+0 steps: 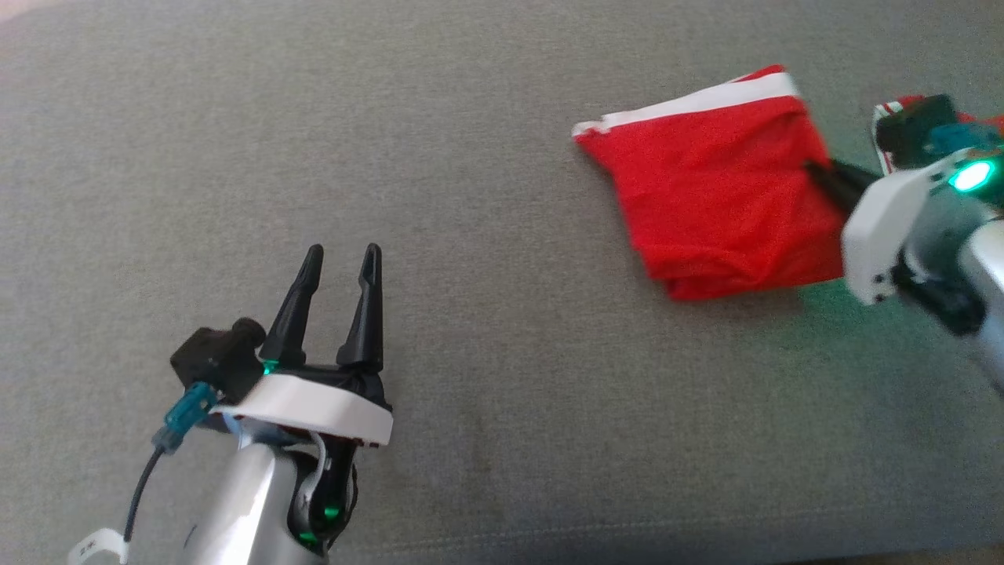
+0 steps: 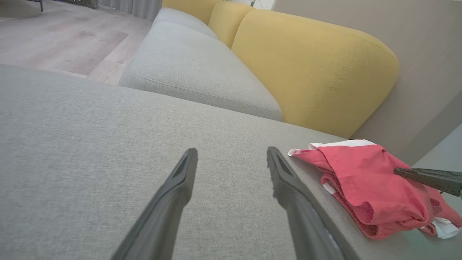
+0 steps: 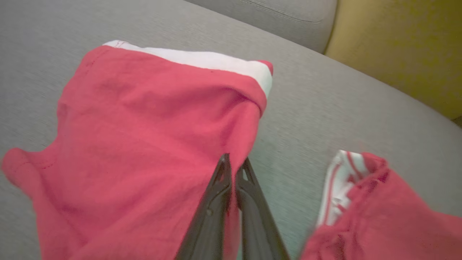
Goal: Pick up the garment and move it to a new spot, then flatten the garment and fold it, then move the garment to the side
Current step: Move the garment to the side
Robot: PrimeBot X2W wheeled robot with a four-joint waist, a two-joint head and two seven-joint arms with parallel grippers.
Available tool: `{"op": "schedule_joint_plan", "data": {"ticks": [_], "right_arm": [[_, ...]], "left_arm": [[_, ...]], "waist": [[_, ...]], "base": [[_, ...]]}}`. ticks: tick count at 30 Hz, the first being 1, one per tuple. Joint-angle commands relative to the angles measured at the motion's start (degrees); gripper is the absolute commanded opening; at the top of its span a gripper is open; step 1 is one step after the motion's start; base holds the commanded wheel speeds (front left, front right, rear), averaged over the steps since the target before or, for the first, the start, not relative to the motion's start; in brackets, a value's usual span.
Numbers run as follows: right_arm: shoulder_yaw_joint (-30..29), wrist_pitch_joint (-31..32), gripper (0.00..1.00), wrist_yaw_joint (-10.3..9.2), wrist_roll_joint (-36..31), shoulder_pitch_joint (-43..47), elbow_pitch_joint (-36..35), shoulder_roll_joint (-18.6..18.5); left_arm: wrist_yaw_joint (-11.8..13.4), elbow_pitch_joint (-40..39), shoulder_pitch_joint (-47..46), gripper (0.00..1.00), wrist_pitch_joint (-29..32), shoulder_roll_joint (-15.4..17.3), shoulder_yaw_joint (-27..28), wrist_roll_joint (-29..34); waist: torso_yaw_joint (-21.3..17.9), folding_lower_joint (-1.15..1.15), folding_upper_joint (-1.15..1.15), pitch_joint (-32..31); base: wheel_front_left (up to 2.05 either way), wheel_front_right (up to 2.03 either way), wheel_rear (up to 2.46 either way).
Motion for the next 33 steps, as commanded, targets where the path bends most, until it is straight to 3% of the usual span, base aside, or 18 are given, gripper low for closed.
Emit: {"op": "schedule_joint_plan", "data": {"ticks": [1,10,17,33], "right_arm": [[0.6,-0.8,0.0,0.11,-1.1,-2.0,-1.0,-3.5],[0.7,-0.2,0.0,0.11,-3.0,-5.7,1.9,-11.6],[-1.0,1.4,0.0,0.11,-5.4,-6.7,5.0,-14.7],[-15.4,3.8,0.0,0.11,-16.5,-4.9,15.4,-10.9]], "left_arm": [[-0.4,-2.2,-2.5,1.0,-0.7,0.1,1.6,0.5],[-1.0,-2.4,-3.7,1.0,-0.7,0.1,2.1,1.5],[-1.5,-2.2,-4.3,1.0,-0.7,0.1,2.5,2.1],[-2.0,-1.8,-4.7,1.0,-0.7,0.1,3.1,2.5]], "waist": [[-1.0,0.0,0.0,0.5],[-3.5,0.0,0.0,2.9],[-4.4,0.0,0.0,4.1],[-4.9,0.0,0.0,5.0]], "base": [[0.0,0.0,0.0],[0.0,0.0,0.0],[0.0,0.0,0.0],[0.0,0.0,0.0]]}}
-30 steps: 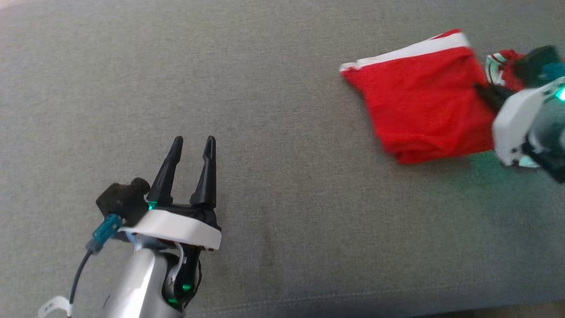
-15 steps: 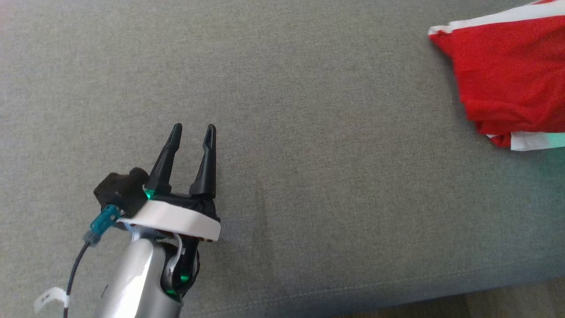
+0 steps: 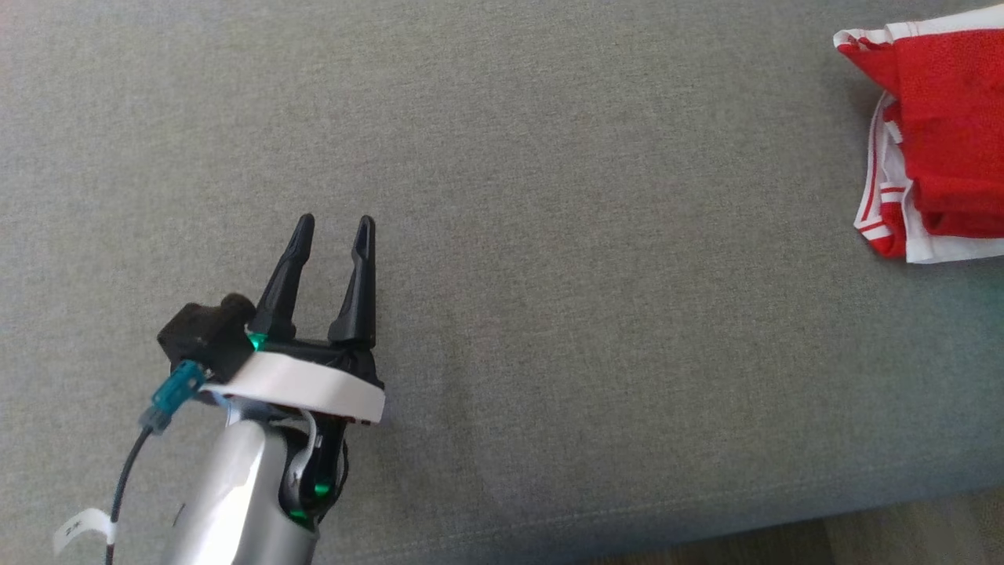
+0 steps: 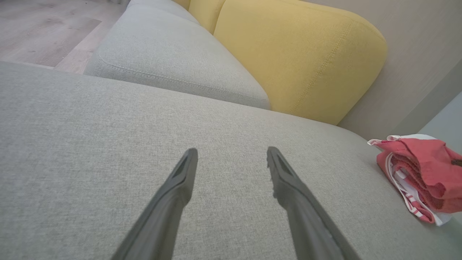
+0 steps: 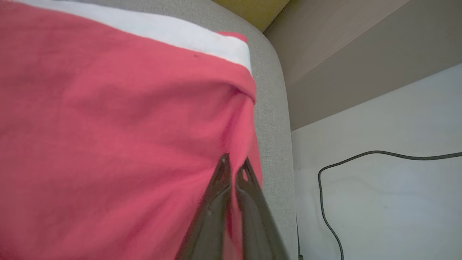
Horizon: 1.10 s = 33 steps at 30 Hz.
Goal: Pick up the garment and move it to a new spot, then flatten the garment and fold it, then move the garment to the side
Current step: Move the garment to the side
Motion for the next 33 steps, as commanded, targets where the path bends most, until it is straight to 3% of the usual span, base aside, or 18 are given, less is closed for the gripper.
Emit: {"op": "schedule_joint_plan", "data": {"ticks": [1,8,9,10,11,24,33], "right_arm": [[-0.7,0.3,0.0,0.11,-0.7,1.4,-0.7,-1.3],[-6.0,2.1,0.0,0.11,-3.2,3.4,-1.0,0.6],[-6.9,2.2,0.26,0.11,-3.3,3.6,-1.1,0.9],[-7.9,2.3,0.77,0.11,-3.5,3.8,-1.2,1.3],[-8.9,2.6,1.0,0.11,-3.6,4.0,-1.2,1.6],[-17.5,4.8,1.0,0.11,-10.3,4.5,-7.0,5.4],[-21.1,-2.8,1.0,0.11,-10.6,6.8,-18.8,13.4]], "left_arm": [[-0.2,-1.7,-2.1,1.0,-0.7,0.2,1.7,0.5],[-0.3,-1.5,-2.1,1.0,-0.7,0.2,1.8,0.7],[-0.3,-1.4,-2.2,1.0,-0.7,0.2,1.8,0.8],[-0.4,-1.3,-2.2,1.0,-0.7,0.2,1.8,0.8],[-0.4,-1.2,-2.2,1.0,-0.7,0.2,1.8,0.8],[-0.2,-0.7,-2.0,1.0,-0.7,0.2,2.1,0.0],[0.7,-1.9,-0.6,1.0,-0.7,0.2,3.1,-0.7]], "waist": [[-0.1,0.0,0.0,0.0],[-0.4,0.0,0.0,0.4],[-0.4,0.0,0.0,0.5],[-0.5,0.0,0.0,0.5],[-0.5,0.0,0.0,0.5],[-0.4,0.0,0.0,-2.3],[0.1,0.0,0.0,-7.2]], "base": [[0.0,0.0,0.0],[0.0,0.0,0.0],[0.0,0.0,0.0],[0.0,0.0,0.0],[0.0,0.0,0.0],[0.0,0.0,0.0],[0.0,0.0,0.0]]}}
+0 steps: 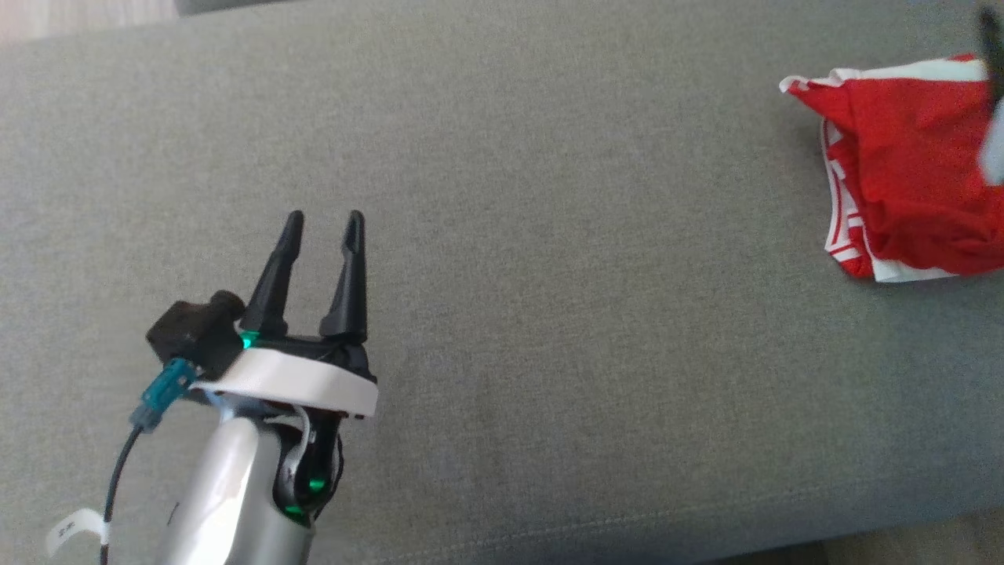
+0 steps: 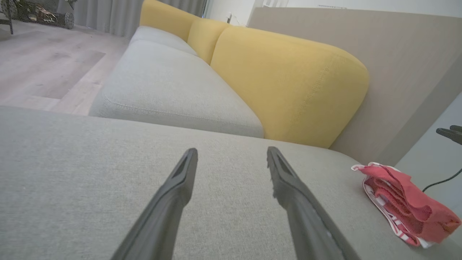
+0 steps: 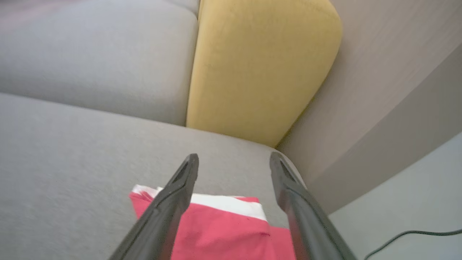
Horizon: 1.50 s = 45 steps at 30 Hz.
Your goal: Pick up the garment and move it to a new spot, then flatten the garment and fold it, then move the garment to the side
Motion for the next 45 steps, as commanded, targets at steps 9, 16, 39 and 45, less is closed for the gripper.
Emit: {"op": "schedule_joint_plan", "data": {"ticks": [9,16,39,45], "right_arm": [[-3.2,-10.7,1.0,0.11,2.7,11.5,-13.9,11.8],[-4.9,-18.3,1.0,0.11,-0.8,24.5,-19.7,20.3],[-6.8,-29.0,1.0,0.11,-9.4,41.5,-21.5,27.1],[-6.9,-29.4,1.0,0.11,-9.1,41.4,-21.1,27.2]], "left_arm": [[2.1,-3.7,2.5,1.0,-0.7,0.2,4.6,-0.4],[3.2,-4.7,7.0,1.0,-0.7,0.2,5.3,0.2],[4.0,-6.9,13.7,1.0,-0.7,0.2,6.3,4.1],[3.6,-7.9,14.0,1.0,-0.7,0.2,7.6,4.1]], "waist": [[1.3,0.0,0.0,-6.2],[2.3,0.0,0.0,-9.6],[2.4,0.0,0.0,-12.3],[2.1,0.0,0.0,-12.3]], "base": [[0.0,0.0,0.0],[0.0,0.0,0.0],[0.0,0.0,0.0],[0.0,0.0,0.0]]}}
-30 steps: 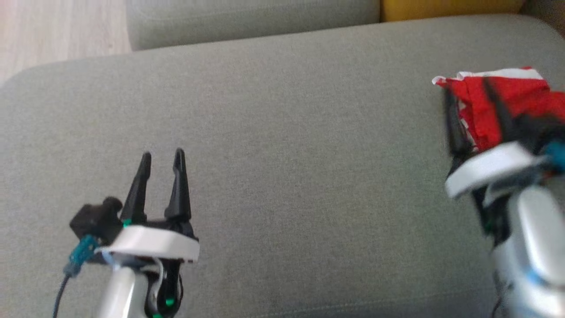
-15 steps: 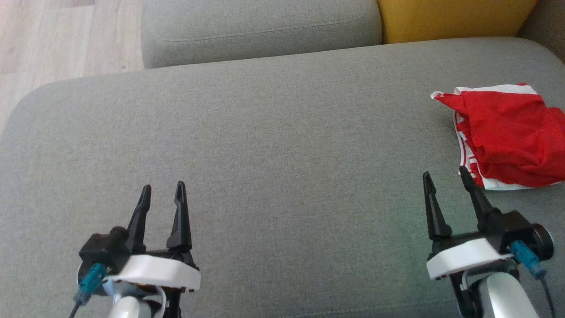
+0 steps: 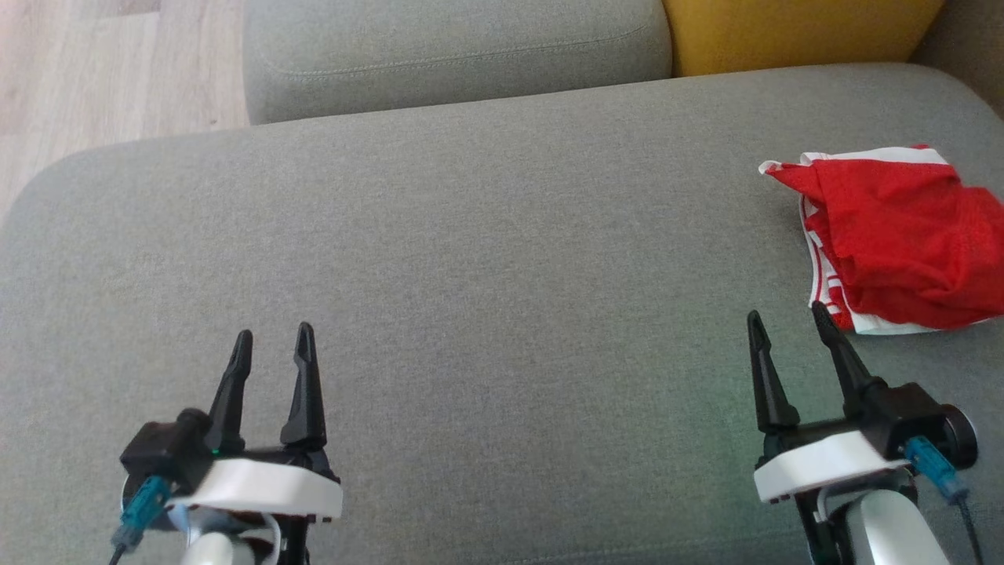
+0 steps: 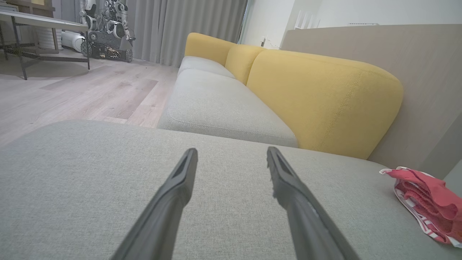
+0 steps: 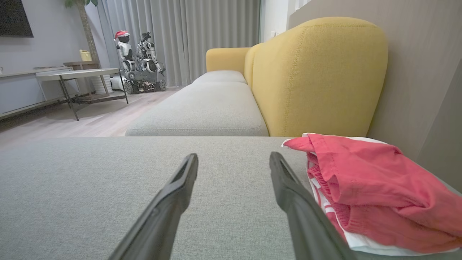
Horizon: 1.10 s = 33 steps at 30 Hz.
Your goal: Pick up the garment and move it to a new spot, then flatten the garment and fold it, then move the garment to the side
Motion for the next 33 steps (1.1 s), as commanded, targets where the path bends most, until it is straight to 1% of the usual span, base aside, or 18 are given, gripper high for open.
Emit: {"op": "schedule_joint_plan", "data": {"ticks": [1,8,20,22,23,26,33], "right_arm": [[1.5,-0.9,1.0,0.11,0.4,-1.5,-1.6,-0.1],[1.8,-1.2,1.0,0.11,1.1,-1.7,-1.1,-0.1],[2.2,-1.4,1.0,0.11,1.5,-1.7,-0.7,-0.1],[2.3,-1.4,1.0,0.11,1.5,-1.7,-0.6,-0.1],[0.9,-0.6,0.0,0.0,1.1,0.0,1.2,0.0],[1.2,-0.4,0.0,0.0,1.1,1.0,4.0,0.1],[1.1,0.3,0.0,0.01,5.7,0.9,3.6,-0.2]], "left_arm": [[-0.3,-2.2,-1.2,1.0,-0.3,0.1,2.2,0.3],[-0.8,-2.1,-0.8,1.0,-0.3,0.1,2.8,0.3],[-1.0,-2.3,-0.4,1.0,-0.3,0.1,3.5,-1.3],[-0.6,-2.6,-0.3,1.0,-0.3,0.1,3.9,-2.2],[-0.7,-0.3,1.2,0.0,0.0,0.0,1.7,-2.3],[-0.8,2.7,2.0,0.0,0.0,-0.1,1.5,-2.3],[-1.1,2.9,1.6,0.0,0.8,0.0,1.9,-6.0]], "waist": [[0.0,0.0,0.0,0.0],[-0.1,0.0,0.0,-0.1],[-0.1,0.0,0.0,-0.4],[-0.1,0.0,0.0,-0.4],[-0.1,0.0,0.0,-0.4],[-0.1,0.0,0.0,-0.4],[0.1,0.0,0.0,-0.4]], "base": [[0.0,0.0,0.0],[0.0,0.0,0.0],[0.0,0.0,0.0],[0.0,0.0,0.0],[0.0,0.0,0.0],[0.0,0.0,0.0],[0.0,0.0,0.0]]}}
